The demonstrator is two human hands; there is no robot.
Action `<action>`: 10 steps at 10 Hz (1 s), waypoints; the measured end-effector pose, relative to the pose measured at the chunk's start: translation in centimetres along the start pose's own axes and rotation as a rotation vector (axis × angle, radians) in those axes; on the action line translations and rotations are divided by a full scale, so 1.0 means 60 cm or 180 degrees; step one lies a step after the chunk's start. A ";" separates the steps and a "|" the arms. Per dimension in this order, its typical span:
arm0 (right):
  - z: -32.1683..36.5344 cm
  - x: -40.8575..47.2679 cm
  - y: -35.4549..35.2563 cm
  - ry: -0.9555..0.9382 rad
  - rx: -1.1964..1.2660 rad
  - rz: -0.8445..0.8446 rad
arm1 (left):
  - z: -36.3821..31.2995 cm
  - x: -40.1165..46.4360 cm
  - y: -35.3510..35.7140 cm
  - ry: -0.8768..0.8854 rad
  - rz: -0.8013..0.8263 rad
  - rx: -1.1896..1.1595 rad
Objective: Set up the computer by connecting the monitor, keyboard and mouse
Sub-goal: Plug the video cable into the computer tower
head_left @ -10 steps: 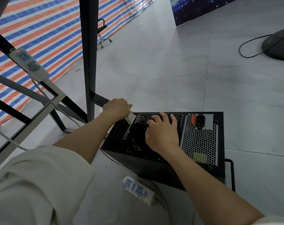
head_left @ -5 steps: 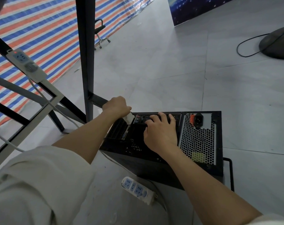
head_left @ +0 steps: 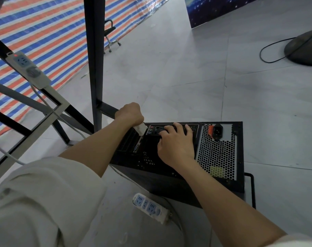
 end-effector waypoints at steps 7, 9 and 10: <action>0.001 -0.001 0.000 -0.0011 0.0050 -0.0049 | 0.009 0.000 0.022 -0.0020 -0.0125 0.0269; 0.000 0.001 -0.001 -0.0011 0.0062 -0.0026 | 0.016 -0.005 0.028 0.0076 -0.0437 0.0212; 0.001 0.001 -0.001 -0.0005 0.0052 -0.0041 | 0.018 -0.003 0.033 0.0116 -0.0537 0.0295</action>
Point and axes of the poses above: each hand's wrist, its own x-axis towards the middle knuckle, its own y-axis out of the palm, z = x × y, the point moved 1 cm from there along x, towards the middle knuckle, and after that the axes turned 7 degrees about x, right-handed, at the moved point
